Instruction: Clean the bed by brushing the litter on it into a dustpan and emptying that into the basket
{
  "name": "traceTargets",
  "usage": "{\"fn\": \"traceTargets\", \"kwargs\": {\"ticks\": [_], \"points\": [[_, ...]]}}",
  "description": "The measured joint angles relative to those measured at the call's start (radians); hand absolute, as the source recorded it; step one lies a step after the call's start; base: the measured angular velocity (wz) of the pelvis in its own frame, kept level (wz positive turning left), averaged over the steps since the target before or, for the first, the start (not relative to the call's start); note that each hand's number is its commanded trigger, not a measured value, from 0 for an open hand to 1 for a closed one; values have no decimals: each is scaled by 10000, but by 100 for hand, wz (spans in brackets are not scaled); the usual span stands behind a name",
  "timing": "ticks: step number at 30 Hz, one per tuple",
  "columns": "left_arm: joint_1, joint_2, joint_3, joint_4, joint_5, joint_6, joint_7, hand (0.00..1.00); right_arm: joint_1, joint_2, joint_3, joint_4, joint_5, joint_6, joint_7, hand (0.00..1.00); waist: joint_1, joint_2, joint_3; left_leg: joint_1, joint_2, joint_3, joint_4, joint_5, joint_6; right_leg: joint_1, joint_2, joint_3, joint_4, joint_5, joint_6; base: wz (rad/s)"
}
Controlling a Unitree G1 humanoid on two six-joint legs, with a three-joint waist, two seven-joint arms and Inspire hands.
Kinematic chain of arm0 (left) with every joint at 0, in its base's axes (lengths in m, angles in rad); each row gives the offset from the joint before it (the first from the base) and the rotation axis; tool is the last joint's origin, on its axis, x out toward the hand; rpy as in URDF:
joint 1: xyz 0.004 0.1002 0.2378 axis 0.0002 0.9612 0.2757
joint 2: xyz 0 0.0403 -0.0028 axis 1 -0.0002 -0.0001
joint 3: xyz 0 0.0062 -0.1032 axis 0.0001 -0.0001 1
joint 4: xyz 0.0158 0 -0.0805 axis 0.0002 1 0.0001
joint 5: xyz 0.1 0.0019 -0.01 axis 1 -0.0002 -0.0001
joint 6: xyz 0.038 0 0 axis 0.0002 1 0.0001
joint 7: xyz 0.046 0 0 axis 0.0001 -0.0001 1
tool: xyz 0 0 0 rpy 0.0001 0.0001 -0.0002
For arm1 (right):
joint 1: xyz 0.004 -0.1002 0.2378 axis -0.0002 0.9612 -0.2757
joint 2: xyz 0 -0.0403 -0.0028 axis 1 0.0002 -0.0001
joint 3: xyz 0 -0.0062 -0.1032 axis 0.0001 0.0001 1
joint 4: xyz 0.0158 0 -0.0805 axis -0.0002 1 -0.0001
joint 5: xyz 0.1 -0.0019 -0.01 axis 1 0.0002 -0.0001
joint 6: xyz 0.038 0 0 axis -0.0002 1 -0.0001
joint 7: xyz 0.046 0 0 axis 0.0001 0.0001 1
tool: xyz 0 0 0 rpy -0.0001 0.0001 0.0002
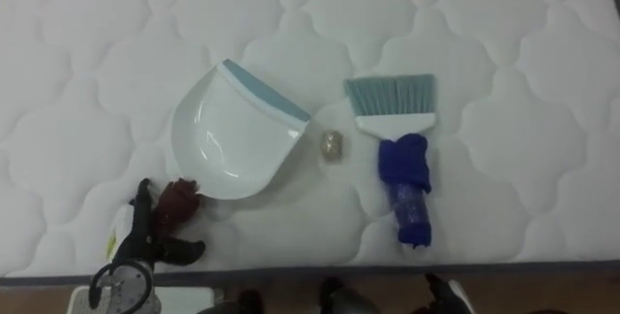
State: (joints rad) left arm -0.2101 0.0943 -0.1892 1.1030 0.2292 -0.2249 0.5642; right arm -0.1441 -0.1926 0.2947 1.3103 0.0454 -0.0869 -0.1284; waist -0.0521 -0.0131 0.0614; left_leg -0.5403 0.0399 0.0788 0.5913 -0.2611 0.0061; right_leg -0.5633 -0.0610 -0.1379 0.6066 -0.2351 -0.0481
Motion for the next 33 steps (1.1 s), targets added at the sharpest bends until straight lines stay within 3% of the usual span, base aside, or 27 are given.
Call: {"fn": "traceTargets", "kwargs": {"ticks": [4, 8, 11, 19, 29, 33], "points": [[-457, 329, 88, 290, 28, 312, 319, 100, 75, 2, 0, -210, 78, 140, -6, 0, -39, 5, 8, -104, 32, 1, 206, -25, -41, -118, -63, 6, 265, -69, -63, 0], [-777, 869, -2, 398, 30, 784, 355, 100, 34, 39, 24, -302, 136, 184, -13, 0, -370, 14, 5, -118, 26, 20, 259, -25, -42, -135, -109, -40, 345, -82, -80, 0], [-876, 1031, -233, 427, 206, 1103, 353, 100, 34, 40, 129, -299, 264, 227, -17, 0, -528, 70, 5, -124, 1, 38, 258, -32, -24, -135, -111, -118, 334, -78, -74, 0], [-1167, 810, -1055, 553, 277, 1604, 72, 100, 17, 34, 400, -245, 469, 239, -24, 0, -626, 130, 7, -74, 7, 340, 109, -62, 37, -182, -235, -22, 337, -122, 9, 0], [-1343, 848, -1125, 588, 299, 2029, -348, 100, -9, -7, 604, -244, 593, 279, -114, 0, -621, 155, 5, 0, 27, 527, 51, -69, 53, -161, -281, -7, 340, -147, 32, 0], [-1356, 917, -1279, 637, 504, 2032, -370, 100, 14, -24, 671, -275, 1174, 379, -180, 0, -553, 167, 7, 115, 29, 584, 5, -73, 60, -112, -262, 79, 337, -148, 34, -5]]}}
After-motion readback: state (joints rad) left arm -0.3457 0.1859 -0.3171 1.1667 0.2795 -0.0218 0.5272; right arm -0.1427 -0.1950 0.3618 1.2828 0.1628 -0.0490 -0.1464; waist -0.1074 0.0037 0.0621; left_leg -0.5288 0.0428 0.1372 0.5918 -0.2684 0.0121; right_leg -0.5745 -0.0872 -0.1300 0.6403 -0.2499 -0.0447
